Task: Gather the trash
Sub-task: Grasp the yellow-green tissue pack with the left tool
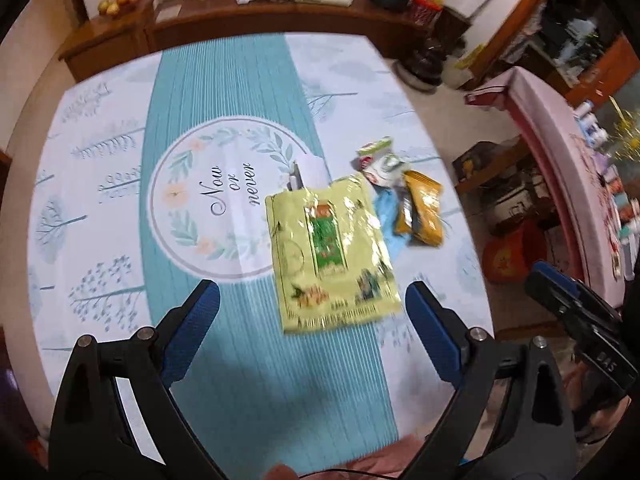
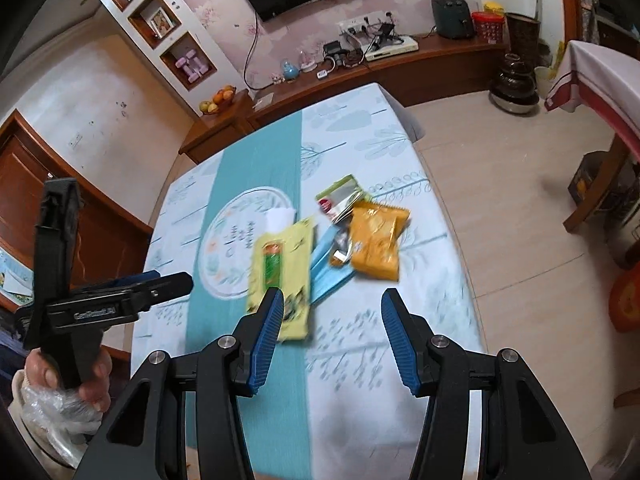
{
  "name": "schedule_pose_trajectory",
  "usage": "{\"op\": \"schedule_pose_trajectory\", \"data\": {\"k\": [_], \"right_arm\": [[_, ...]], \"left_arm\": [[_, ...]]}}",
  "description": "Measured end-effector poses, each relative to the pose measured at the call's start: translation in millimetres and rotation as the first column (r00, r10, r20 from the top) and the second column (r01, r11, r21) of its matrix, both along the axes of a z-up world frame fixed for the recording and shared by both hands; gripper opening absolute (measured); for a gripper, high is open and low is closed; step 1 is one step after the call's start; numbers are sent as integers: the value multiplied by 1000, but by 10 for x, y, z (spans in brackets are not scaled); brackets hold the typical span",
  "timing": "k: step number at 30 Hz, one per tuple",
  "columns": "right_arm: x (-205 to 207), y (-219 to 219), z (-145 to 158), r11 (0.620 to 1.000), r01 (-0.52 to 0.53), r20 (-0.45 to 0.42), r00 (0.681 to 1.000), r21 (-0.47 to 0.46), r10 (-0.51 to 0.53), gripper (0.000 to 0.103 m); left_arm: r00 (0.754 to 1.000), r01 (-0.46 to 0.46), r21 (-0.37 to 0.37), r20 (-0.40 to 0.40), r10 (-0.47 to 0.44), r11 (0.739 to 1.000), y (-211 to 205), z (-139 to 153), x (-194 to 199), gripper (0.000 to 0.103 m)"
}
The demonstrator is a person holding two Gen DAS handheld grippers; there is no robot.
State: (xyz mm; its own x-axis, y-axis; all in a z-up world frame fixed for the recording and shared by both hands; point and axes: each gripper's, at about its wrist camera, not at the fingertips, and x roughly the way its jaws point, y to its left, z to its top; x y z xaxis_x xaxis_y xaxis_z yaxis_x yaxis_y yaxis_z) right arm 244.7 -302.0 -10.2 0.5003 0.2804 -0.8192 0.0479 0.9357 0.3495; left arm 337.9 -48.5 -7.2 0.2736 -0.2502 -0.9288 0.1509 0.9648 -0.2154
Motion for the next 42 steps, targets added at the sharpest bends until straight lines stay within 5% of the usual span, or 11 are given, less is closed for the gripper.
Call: {"op": "schedule_pose_trajectory", "data": {"k": [8, 15, 27, 30, 32, 34, 42], "right_arm": [[914, -274, -660, 995, -88, -99, 991, 41, 92, 52], [1350, -290, -1118, 982, -176, -171, 967, 75, 186, 52], [1549, -216, -1287, 965, -243, -181, 949, 99, 258, 52], [1543, -229, -1293, 964, -241, -185, 948, 111, 258, 52], [1531, -244, -1295, 964, -240, -186, 948, 114, 258, 52], [1517, -247, -1306, 964, -239, -188, 948, 116, 258, 52], [1456, -228, -1313, 960, -248, -184, 945, 126, 269, 52]], "left_arm": [[987, -103, 59, -117, 109, 993, -257, -672, 832, 95], [971, -149, 131, -166, 170, 980, -349, -1088, 1136, 95], [942, -196, 184, -237, 237, 963, -528, -1445, 1248, 89], [951, -183, 213, -210, 228, 960, -625, -1423, 1265, 76], [962, -157, 213, -186, 198, 964, -749, -1369, 1276, 48], [968, -133, 216, -180, 173, 967, -851, -1330, 1279, 36], [983, -124, 179, -114, 146, 976, -1043, -1260, 1103, 34]]}}
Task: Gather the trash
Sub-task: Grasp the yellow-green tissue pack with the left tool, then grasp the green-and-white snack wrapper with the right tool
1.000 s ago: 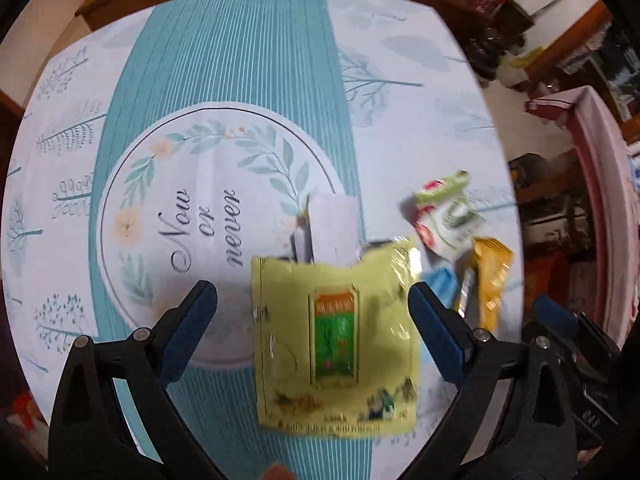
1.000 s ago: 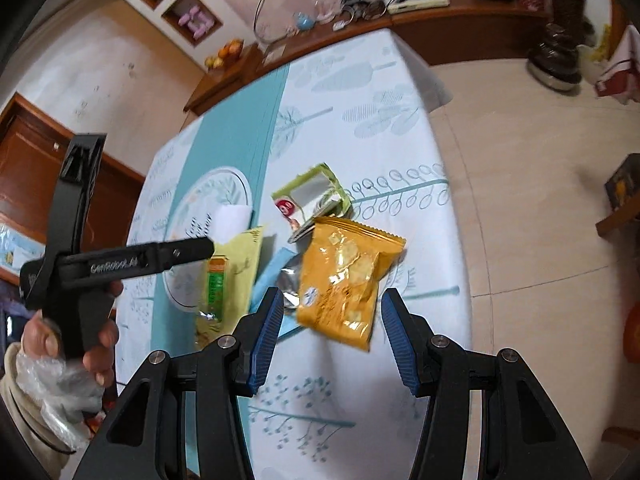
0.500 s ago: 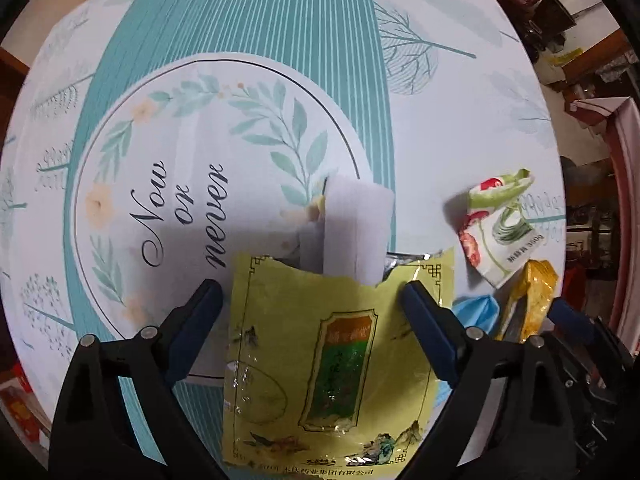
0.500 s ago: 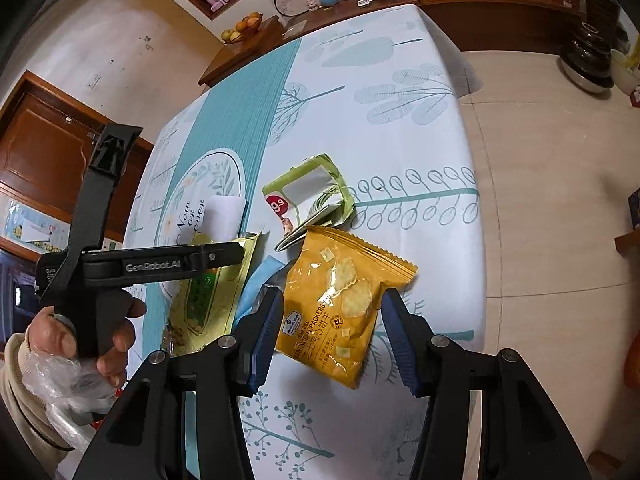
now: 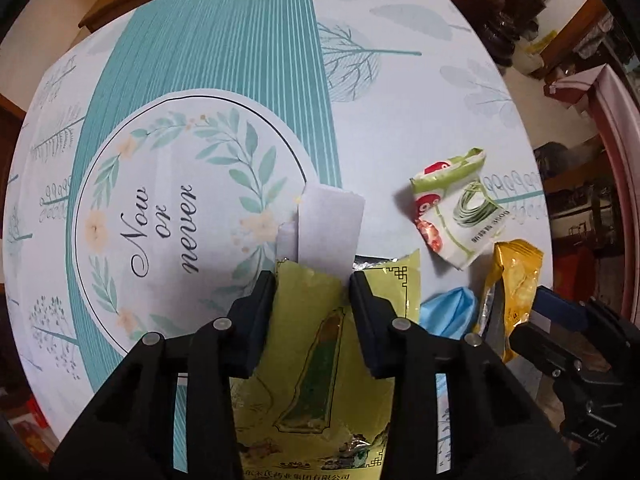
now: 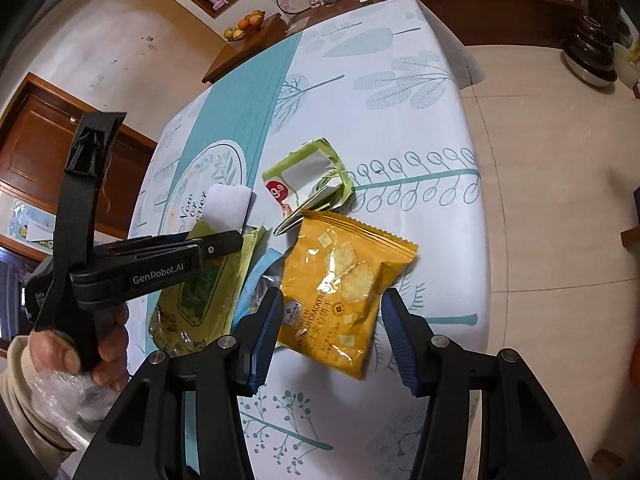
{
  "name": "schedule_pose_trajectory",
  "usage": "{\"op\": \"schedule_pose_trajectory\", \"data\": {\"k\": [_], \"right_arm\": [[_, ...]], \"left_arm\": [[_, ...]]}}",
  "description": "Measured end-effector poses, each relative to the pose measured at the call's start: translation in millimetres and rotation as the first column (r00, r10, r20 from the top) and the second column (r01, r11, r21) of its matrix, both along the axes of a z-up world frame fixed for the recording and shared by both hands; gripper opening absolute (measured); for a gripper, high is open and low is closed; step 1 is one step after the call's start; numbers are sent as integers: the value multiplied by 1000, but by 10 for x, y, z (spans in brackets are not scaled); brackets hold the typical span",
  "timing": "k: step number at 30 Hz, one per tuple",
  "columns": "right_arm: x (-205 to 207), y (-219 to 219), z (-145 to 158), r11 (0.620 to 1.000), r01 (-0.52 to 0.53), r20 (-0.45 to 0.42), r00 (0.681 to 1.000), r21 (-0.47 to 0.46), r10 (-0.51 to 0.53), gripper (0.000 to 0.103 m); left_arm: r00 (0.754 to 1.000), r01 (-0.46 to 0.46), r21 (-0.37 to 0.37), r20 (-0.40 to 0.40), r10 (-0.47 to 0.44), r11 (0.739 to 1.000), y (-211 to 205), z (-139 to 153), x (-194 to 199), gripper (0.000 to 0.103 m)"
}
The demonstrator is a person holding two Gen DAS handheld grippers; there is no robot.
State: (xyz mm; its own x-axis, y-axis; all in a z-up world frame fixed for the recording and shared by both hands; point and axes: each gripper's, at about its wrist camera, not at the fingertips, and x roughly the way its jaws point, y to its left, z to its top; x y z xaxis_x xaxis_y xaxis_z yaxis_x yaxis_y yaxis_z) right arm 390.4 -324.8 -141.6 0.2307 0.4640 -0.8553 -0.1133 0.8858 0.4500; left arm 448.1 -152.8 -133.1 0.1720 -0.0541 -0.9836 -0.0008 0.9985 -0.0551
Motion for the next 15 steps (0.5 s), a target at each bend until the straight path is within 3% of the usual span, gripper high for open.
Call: {"op": "schedule_pose_trajectory", "data": {"k": [11, 15], "right_arm": [[223, 106, 128, 1000, -8, 49, 999, -2, 8, 52], [408, 170, 123, 1000, 1, 55, 998, 1, -1, 52]], "left_arm": [[993, -26, -61, 117, 33, 998, 180, 398, -235, 34], [987, -50, -80, 151, 62, 996, 429, 627, -238, 34]]}}
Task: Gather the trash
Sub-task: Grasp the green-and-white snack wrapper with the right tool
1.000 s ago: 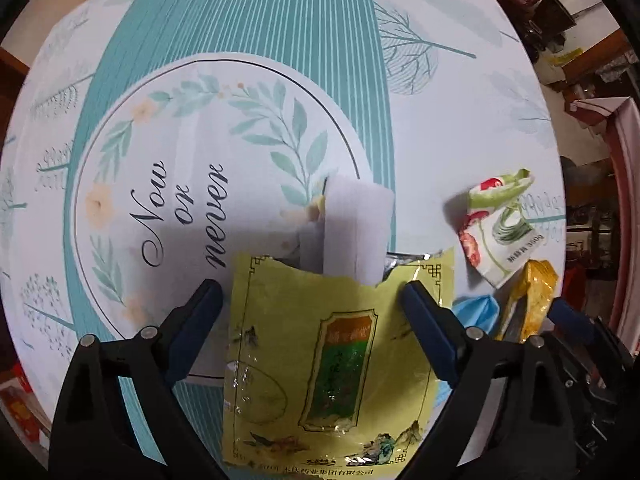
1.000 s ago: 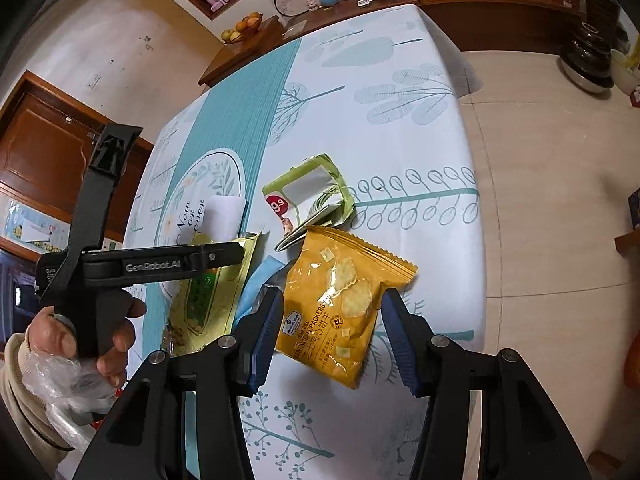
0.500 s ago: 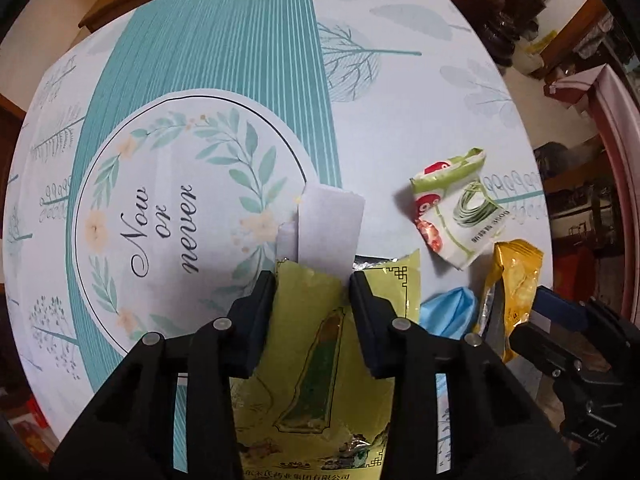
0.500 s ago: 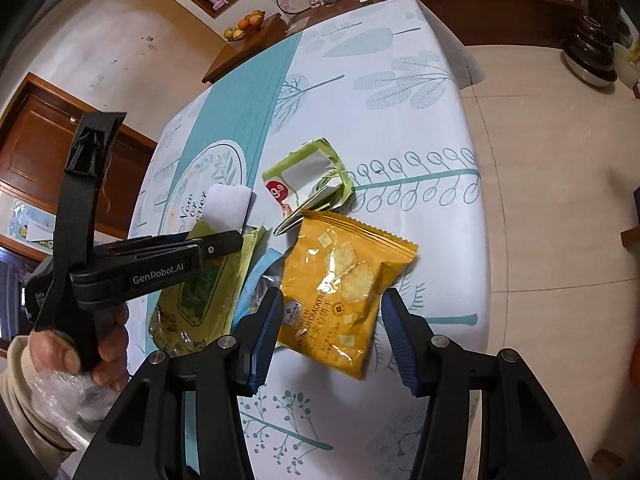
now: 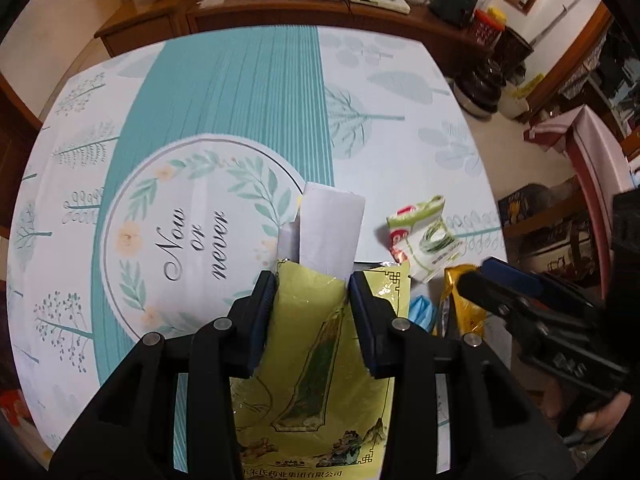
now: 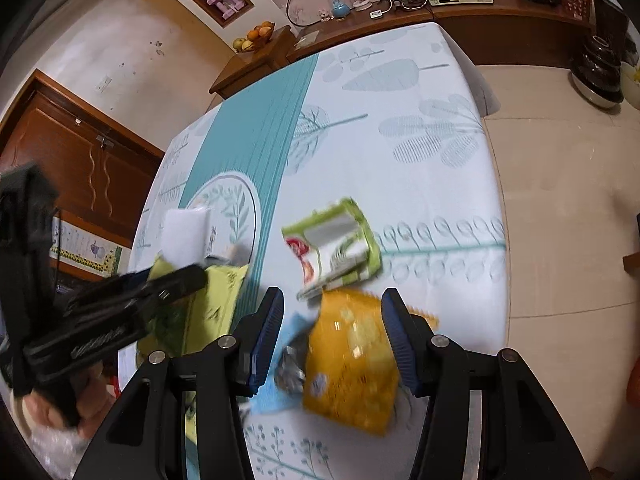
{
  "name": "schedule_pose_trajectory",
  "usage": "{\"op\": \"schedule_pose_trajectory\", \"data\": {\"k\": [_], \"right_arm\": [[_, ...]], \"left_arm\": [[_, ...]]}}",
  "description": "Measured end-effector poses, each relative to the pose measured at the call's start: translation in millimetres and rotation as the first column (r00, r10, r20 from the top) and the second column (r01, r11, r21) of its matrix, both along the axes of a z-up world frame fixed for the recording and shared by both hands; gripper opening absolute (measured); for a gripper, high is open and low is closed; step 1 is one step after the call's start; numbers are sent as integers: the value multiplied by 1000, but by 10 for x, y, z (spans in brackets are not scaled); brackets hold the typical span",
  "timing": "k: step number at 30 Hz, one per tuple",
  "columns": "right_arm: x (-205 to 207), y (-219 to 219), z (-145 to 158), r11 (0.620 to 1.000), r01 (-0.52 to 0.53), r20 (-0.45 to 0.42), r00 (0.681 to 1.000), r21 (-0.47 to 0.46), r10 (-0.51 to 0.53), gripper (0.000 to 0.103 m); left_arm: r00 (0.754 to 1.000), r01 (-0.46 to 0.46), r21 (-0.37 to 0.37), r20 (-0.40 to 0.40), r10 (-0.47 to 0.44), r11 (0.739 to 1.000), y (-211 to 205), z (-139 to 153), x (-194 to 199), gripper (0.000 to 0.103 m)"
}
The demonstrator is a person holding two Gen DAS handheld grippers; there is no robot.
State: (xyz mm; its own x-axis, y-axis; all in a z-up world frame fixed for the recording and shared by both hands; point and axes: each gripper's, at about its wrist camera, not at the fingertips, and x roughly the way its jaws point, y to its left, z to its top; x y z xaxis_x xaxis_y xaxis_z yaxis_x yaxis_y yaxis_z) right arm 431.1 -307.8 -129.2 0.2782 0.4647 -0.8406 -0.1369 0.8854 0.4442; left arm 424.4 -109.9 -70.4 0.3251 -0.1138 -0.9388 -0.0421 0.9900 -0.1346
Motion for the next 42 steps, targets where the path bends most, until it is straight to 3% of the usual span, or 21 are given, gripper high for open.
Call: {"op": "schedule_pose_trajectory", "data": {"k": [8, 17, 21, 23, 33, 42], "right_arm": [[446, 162, -85, 997, -38, 35, 999, -63, 40, 52], [676, 431, -253, 967, -210, 77, 972, -146, 223, 52], [658, 486, -283, 951, -266, 69, 958, -158, 279, 10], [599, 502, -276, 950, -274, 69, 955, -151, 287, 2], [223, 558, 165, 964, -252, 150, 953, -83, 262, 0], [-448, 662, 752, 975, -203, 230, 948, -92, 219, 0]], "left_arm": [[998, -38, -25, 42, 39, 999, 311, 179, 36, 34], [994, -105, -59, 8, 105, 993, 516, 71, 72, 34], [994, -112, -63, 0, 112, 992, 544, 44, 100, 34], [993, -114, -64, 2, 114, 991, 553, 59, 105, 34], [994, -101, -67, 36, 104, 993, 616, 267, -37, 34], [993, -62, -99, 93, 71, 993, 808, 607, -509, 34]]}}
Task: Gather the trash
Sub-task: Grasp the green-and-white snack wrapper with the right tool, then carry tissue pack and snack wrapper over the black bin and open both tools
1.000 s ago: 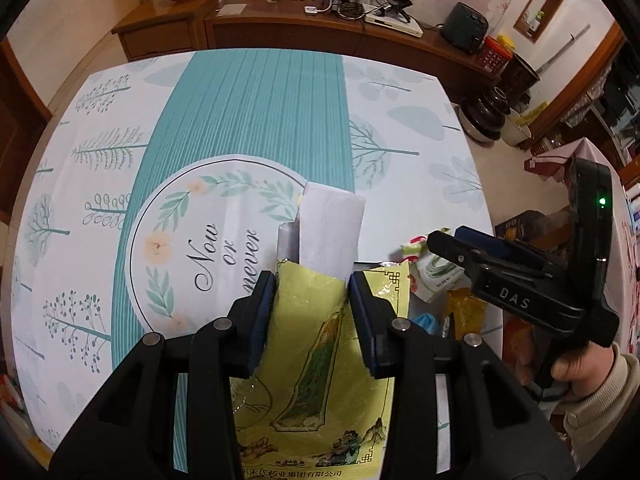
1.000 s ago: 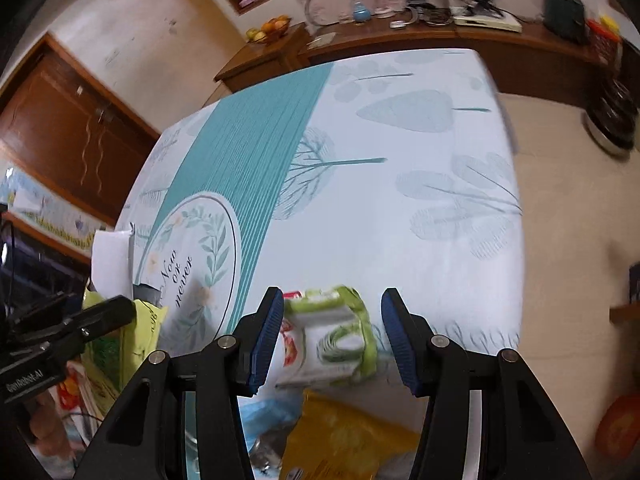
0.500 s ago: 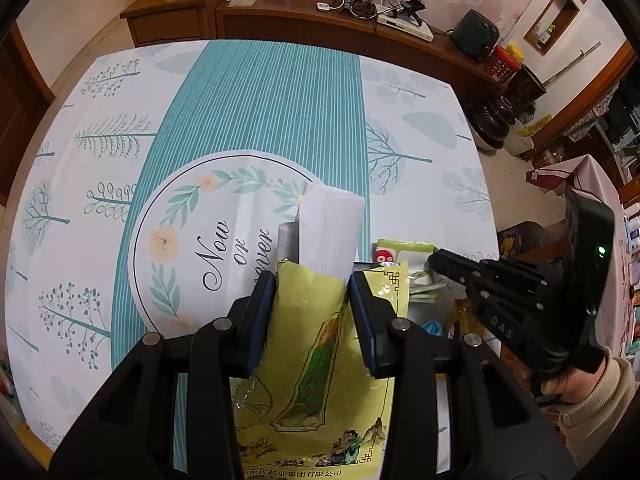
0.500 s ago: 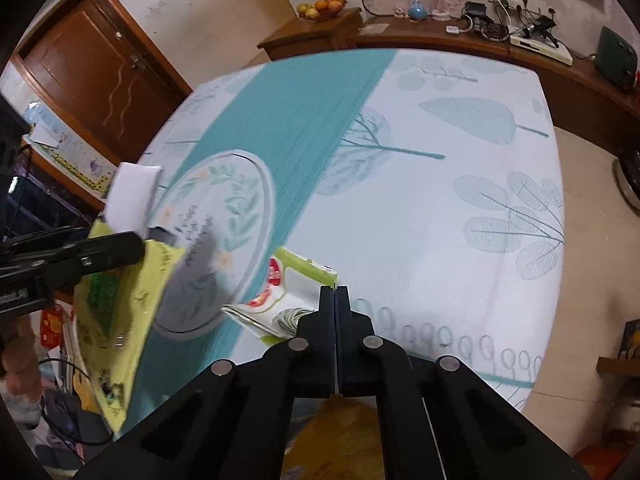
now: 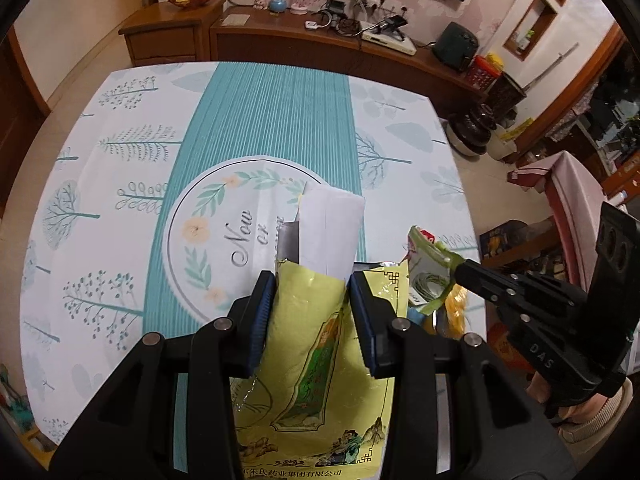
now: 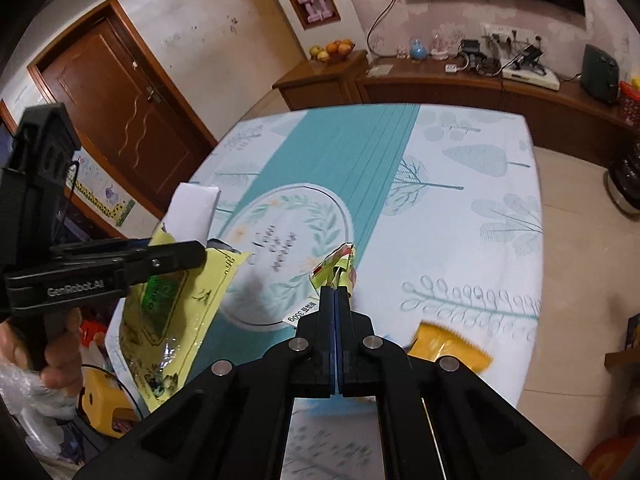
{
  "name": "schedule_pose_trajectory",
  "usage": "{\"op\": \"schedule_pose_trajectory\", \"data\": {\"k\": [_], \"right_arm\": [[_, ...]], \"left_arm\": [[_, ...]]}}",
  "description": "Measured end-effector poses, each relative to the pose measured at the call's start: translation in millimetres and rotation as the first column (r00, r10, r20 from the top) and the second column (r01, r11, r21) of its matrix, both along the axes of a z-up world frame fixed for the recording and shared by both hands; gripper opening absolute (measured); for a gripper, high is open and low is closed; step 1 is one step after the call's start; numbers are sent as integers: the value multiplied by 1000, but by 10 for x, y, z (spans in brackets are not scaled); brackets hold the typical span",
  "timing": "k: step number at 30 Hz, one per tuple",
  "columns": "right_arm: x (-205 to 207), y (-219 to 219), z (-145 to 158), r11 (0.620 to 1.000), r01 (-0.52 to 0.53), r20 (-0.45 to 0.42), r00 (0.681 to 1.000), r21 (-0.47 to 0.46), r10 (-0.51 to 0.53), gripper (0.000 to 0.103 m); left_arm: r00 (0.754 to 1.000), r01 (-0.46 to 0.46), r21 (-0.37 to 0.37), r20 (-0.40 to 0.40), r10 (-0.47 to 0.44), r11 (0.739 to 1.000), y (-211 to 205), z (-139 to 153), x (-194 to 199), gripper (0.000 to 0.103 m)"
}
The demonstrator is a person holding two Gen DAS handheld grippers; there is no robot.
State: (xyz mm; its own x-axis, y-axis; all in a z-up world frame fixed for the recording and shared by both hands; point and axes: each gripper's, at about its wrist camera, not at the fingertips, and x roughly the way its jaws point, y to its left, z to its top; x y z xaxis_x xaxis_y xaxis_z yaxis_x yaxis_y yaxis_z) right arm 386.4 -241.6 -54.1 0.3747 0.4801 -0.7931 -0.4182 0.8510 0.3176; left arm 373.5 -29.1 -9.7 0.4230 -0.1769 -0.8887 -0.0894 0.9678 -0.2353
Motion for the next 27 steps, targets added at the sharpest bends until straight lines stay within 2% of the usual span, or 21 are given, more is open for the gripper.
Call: {"op": "schedule_pose_trajectory", "data": {"k": [5, 10, 13, 20, 27], "right_arm": [[-639, 110, 404, 998, 69, 53, 996, 11, -70, 0], [-1527, 319, 721, 984, 175, 97, 980, 26, -177, 0], [-2076, 474, 810, 972, 230, 105, 967, 45, -234, 0], [-3283, 779, 828, 955, 291, 74, 953, 54, -295, 0], [-4095, 980, 492, 958, 285, -20, 958, -18, -285, 0]], "left_arm": [[996, 60, -27, 67, -58, 998, 181, 265, -494, 34], [985, 135, -40, 114, -130, 990, 400, 443, -1128, 34], [976, 183, -51, 131, -175, 982, 525, 492, -1547, 34], [947, 277, -47, 181, -264, 960, 649, 520, -2508, 34], [917, 352, 10, 197, -347, 936, 498, 285, -3382, 34]]}}
